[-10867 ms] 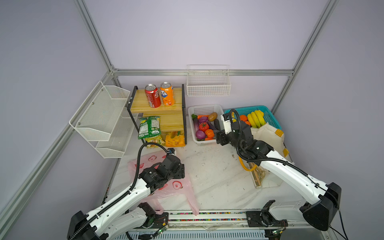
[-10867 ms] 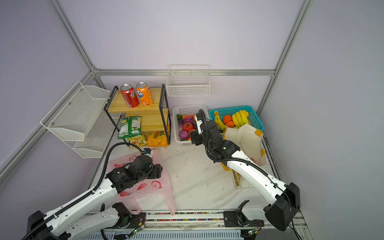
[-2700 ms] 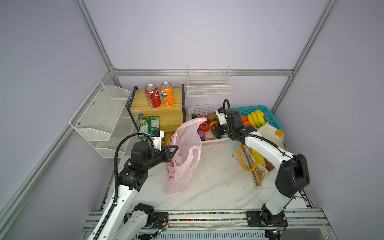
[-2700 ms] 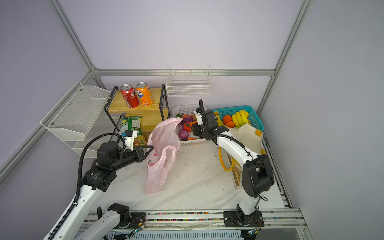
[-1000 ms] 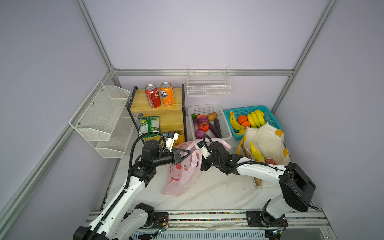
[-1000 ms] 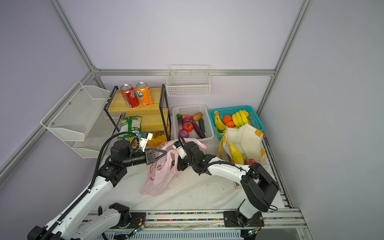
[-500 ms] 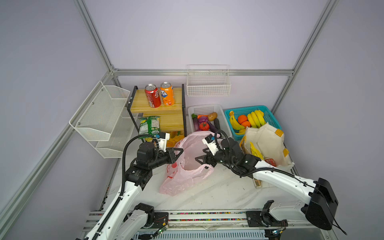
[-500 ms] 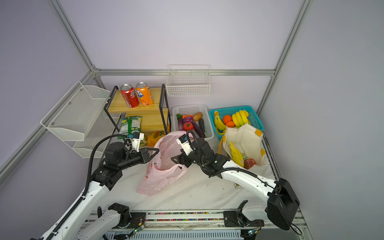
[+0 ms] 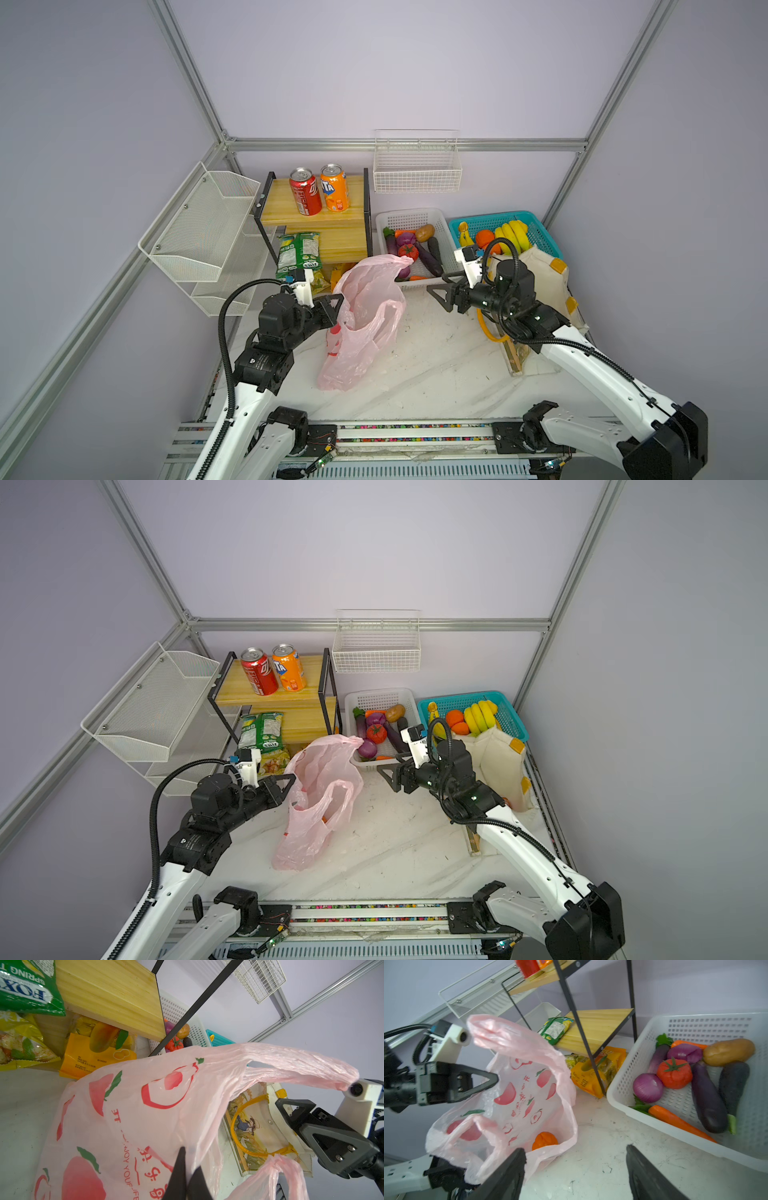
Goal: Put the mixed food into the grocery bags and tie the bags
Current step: 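Move the right gripper back to the vegetable basket toward the red tomato, then lower the right gripper onto the red tomato and grasp it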
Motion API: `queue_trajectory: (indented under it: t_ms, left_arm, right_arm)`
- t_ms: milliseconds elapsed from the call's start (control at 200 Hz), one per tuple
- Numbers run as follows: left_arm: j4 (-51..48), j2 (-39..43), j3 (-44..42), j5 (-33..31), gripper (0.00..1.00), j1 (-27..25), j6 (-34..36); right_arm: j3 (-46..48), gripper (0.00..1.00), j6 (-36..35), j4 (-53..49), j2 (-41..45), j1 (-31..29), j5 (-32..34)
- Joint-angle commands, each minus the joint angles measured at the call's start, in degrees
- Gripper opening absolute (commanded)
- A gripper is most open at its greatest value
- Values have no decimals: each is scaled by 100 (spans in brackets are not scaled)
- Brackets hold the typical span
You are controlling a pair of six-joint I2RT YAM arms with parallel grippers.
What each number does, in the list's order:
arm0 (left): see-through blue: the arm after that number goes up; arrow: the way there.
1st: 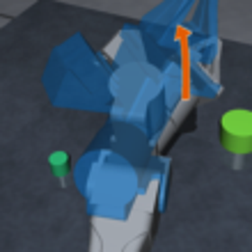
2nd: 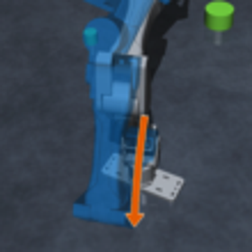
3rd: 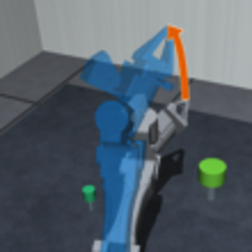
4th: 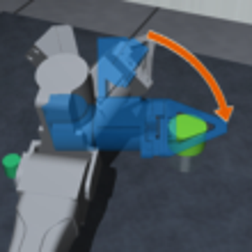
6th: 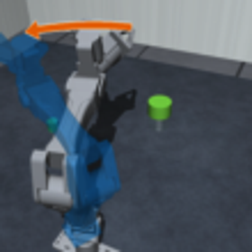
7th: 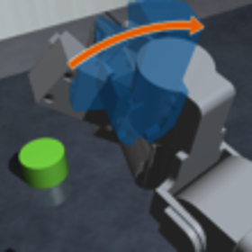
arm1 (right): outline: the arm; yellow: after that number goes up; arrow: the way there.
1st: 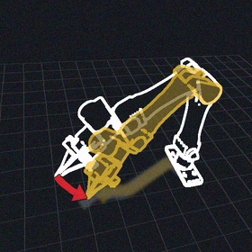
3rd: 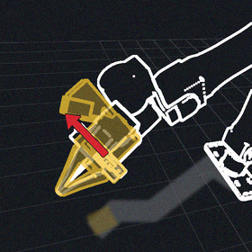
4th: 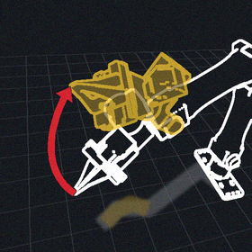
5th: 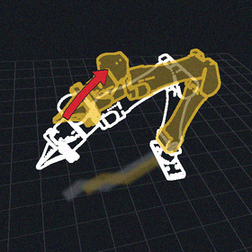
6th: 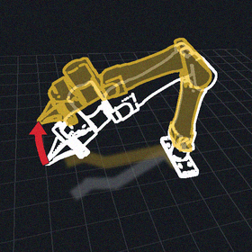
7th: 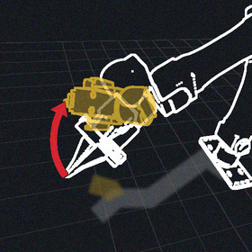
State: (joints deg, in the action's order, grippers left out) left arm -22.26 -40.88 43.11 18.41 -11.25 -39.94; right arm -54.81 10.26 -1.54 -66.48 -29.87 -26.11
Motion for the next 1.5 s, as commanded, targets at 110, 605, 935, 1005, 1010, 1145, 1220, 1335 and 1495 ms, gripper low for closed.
queue_trajectory:
  t_ms: [110, 605, 935, 1005, 1010, 1145, 1220, 1335, 1495]
  left_arm:
    - [55, 38, -264, -66, 0, 43, -31]
    - [32, 55, -182, 43, 0, 43, 120]
    - [33, 39, -163, 47, 0, 43, 136]
    - [26, 54, -163, 43, 0, 43, 157]
    - [27, 54, -163, 41, 0, 43, 159]
    - [18, 122, -164, 23, 0, 43, 204]
    - [3, 135, -164, 2, 0, 43, 216]
    - [-7, 153, -184, -6, 0, 43, 250]
    - [-15, 172, -182, -6, 0, 43, 276]
  right_arm:
    - [-1280, 78, 184, -129, -1994, 21, 1832]
    - [-4157, 88, -398, -453, -5462, -106, 2744]
    - [-5461, 87, -577, -752, -6688, -171, 3006]
    - [-5712, 86, -645, -892, -6892, -177, 3175]
    - [-5736, 86, -647, -905, -6907, -177, 3192]
    - [-6033, 85, -741, -1025, -7141, -195, 3426]
    - [-6262, 83, -755, -1174, -7302, -197, 3429]
    - [-6547, 81, -772, -1341, -7504, -195, 3455]
    - [-6759, 81, -733, -1432, -7681, -171, 3506]
